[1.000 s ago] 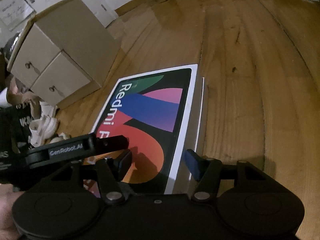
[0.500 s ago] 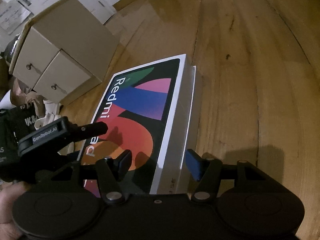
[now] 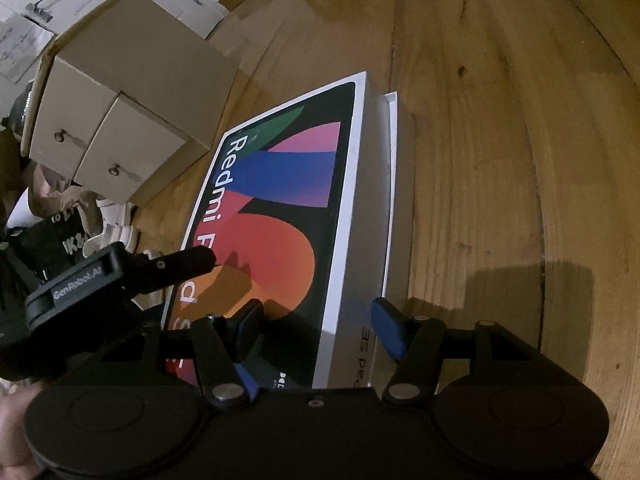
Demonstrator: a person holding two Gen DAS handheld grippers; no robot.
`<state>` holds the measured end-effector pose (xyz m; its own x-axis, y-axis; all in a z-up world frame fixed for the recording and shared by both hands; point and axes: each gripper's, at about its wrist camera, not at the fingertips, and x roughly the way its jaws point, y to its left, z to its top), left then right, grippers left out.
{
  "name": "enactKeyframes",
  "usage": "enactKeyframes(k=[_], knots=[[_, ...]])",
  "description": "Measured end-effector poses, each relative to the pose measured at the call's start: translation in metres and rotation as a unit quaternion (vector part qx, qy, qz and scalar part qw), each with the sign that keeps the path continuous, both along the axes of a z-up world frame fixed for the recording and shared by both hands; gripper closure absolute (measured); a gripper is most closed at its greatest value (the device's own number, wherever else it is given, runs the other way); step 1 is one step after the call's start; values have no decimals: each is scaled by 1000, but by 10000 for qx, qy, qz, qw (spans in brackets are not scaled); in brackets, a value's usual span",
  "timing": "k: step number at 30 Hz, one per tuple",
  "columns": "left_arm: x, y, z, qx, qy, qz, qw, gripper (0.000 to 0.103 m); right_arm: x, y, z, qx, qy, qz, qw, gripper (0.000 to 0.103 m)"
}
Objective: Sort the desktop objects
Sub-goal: 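Carry the gripped Redmi Pad SE box away from the tray with both grippers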
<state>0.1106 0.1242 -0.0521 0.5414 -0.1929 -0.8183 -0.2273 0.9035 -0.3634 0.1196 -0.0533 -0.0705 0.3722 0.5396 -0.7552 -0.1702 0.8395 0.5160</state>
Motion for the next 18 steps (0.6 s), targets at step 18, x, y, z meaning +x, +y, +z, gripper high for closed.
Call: enactKeyframes(k=[18], knots=[[16,-14,-4,444,150,-270,9985,2,-7,-1,18,101,-120,251,9996,36]])
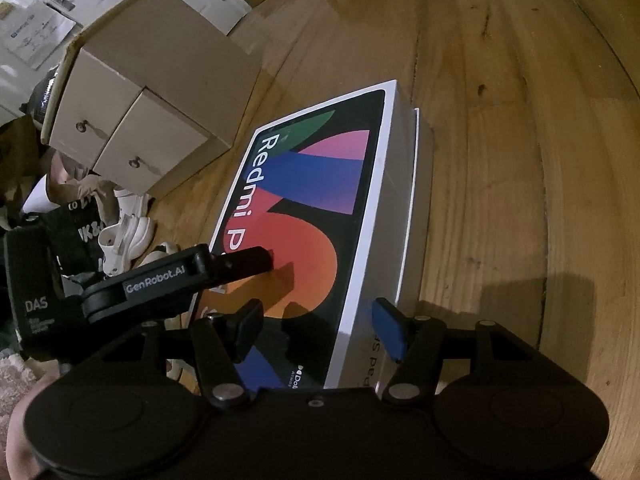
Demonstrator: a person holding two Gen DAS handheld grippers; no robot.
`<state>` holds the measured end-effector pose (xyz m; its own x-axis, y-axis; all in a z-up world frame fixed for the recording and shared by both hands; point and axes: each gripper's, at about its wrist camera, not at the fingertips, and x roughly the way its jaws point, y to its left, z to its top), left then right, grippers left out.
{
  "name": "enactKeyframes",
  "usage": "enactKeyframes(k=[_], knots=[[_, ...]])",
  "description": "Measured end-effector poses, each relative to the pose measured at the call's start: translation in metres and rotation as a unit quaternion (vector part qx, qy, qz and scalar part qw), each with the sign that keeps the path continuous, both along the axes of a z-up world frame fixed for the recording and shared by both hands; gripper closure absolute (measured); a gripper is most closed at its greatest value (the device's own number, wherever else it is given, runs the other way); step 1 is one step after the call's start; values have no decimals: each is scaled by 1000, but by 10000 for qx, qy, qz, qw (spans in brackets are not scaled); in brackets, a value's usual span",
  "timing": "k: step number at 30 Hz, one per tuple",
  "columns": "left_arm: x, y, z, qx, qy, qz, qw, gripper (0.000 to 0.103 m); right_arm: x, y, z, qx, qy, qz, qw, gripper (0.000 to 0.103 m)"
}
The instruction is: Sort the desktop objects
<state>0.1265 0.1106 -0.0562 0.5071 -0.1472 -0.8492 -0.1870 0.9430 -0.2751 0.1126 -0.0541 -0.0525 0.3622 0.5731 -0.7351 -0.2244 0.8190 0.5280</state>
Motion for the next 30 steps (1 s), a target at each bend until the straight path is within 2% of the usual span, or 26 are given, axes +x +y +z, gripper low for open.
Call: enactKeyframes(k=[8,11,14,17,22,25,30], knots=[[2,-5,0,96,55,-68,9999,0,0,-5,-7,160,119,-149,9997,36],[2,-4,-1,51,14,-80,10000,0,-1,-3,-15,-5,213,-129,9997,36],[2,-5,-1,43,-15,-8,10000,0,0,-4,-24,107,249,-277,9992,32],[2,-14,3,254,-53,-27,9997,0,1,-4,-28,209,210,-344,9990,26],[4,-10,1,182,-85,6,9998,0,3,-2,-19,73,160,-295,9994,33],[6,-11,-1,153,-119,146,9997,0,4,-4,-15,88,152,-235,9996,33],[7,-17,0,284,-211,57,9994,0,4,-7,-11,71,78,-299,9995,36]])
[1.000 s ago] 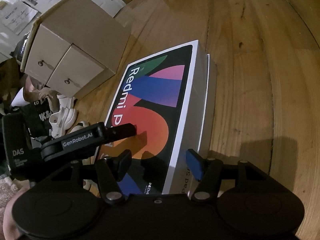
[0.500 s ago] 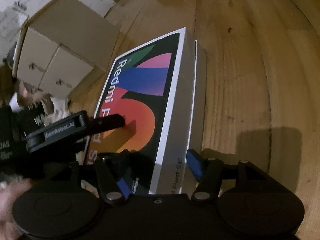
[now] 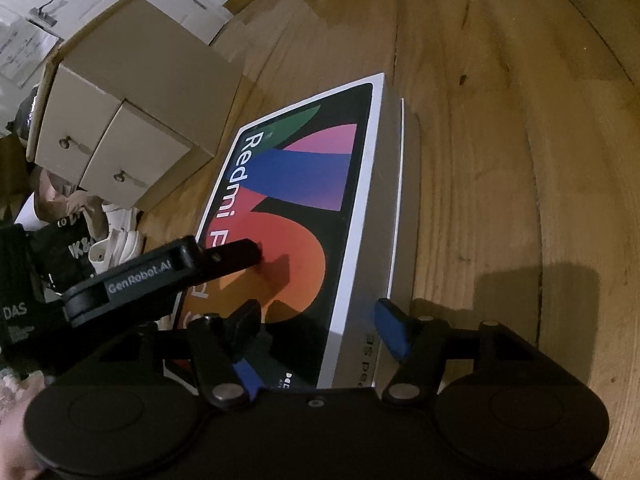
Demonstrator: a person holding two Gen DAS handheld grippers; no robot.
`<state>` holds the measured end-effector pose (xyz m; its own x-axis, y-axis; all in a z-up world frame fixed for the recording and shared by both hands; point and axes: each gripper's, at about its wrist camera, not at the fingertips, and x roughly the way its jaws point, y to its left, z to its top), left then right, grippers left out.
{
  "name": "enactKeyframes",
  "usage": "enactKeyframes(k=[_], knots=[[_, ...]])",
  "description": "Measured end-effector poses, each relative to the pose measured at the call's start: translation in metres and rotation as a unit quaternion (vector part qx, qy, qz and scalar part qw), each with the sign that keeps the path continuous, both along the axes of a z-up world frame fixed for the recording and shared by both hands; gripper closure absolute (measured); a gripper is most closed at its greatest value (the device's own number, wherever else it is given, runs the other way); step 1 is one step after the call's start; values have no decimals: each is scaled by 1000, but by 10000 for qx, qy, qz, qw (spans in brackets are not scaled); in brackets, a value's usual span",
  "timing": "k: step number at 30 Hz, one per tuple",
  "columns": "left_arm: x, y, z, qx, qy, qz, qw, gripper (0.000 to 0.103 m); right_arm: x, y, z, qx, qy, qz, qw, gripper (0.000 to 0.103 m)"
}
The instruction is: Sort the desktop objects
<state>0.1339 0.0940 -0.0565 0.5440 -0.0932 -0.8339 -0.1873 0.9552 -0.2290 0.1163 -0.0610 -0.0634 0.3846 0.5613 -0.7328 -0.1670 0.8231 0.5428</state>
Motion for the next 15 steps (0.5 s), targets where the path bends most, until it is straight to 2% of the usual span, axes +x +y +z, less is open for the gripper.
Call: enactKeyframes(k=[4,9,15], knots=[[0,3,-3,-80,-5,42,10000,0,1,1,6,-95,-72,120,9999,36],[3,-3,0,52,10,127,9999,0,2,2,9,-150,-126,148,9997,36],[-4,8,-3,-129,99,-30,9999,0,6,-12,-5,343,40,-87,9994,35]])
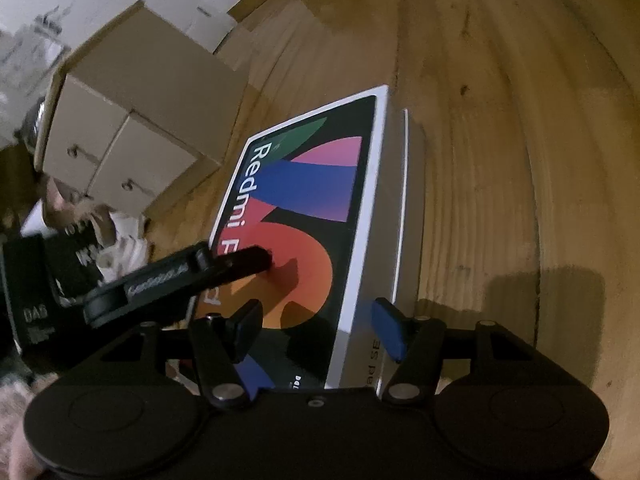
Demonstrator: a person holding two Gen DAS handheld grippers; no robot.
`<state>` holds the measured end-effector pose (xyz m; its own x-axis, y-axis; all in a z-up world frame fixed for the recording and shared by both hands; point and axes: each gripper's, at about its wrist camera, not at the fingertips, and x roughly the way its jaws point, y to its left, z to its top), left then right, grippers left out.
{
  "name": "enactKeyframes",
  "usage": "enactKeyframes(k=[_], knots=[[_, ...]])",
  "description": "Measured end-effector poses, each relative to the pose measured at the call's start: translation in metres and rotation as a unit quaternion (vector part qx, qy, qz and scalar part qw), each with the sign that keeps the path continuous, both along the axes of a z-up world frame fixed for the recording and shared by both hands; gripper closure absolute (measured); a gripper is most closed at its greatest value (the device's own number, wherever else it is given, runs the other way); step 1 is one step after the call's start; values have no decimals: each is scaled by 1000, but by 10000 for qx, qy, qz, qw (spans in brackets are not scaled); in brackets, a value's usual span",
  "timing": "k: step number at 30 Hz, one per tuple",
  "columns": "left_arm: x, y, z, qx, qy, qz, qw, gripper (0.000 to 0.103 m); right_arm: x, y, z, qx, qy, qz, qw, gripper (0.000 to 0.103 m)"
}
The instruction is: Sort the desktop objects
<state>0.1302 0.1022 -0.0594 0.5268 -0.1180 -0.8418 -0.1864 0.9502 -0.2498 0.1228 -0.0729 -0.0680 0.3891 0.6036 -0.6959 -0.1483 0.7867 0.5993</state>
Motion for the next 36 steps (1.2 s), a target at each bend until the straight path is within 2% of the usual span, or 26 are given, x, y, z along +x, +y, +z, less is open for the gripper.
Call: enactKeyframes(k=[3,6,11,16,19,24,28,31,36], knots=[[-12,-1,5,148,70,178,9997,0,2,-7,-12,247,101,-112,9996,31],[-17,-9,3,266,36,-35,9996,0,4,-12,-22,421,38,-245,9988,25],[-19,-8,5,260,-17,-98,9996,0,5,-18,-34,643,211,-330,9972,25],[-18,-1,0,81,-297,-102,9995,0,6,-9,-28,322,206,-173,9991,25],[-16,-1,-8,114,-486,-175,9986,0,4,-2,-24,102,199,-114,9997,25],[-12,1,-10,67,-567,-290,9979,0,4,1,-21,-66,172,-69,9998,25],[-10,4,-13,-20,-532,-331,9980,0,3,-3,-24,29,155,-121,9998,30],[-11,8,-4,-15,-301,-397,9988,3,5,-8,-24,164,233,-186,9994,35],[-14,20,-1,-301,-264,-148,9991,4,8,-9,-13,116,270,-135,9995,52]])
